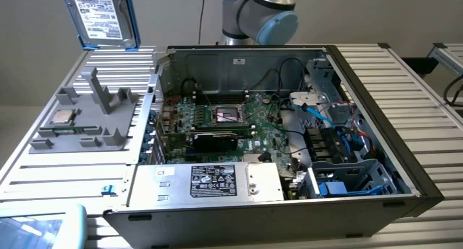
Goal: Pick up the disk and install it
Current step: 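Pick up the disk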
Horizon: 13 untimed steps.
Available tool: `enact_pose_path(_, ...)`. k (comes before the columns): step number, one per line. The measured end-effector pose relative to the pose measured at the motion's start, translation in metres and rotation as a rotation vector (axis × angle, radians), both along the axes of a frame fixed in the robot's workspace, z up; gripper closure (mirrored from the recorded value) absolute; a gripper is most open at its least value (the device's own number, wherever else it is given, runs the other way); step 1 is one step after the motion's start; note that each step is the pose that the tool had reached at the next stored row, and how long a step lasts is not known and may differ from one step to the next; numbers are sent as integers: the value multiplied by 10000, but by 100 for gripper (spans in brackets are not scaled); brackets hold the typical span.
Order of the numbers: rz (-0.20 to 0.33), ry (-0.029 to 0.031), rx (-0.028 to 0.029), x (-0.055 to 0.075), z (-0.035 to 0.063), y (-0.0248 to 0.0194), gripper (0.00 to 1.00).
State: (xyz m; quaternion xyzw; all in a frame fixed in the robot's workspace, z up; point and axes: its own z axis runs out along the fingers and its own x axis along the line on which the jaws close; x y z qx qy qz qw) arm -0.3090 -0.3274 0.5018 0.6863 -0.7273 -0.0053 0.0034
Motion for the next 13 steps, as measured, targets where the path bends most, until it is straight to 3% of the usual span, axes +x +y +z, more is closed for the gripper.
enact_pose_path(13, -1, 1, 152, 369, 67, -270, 62)
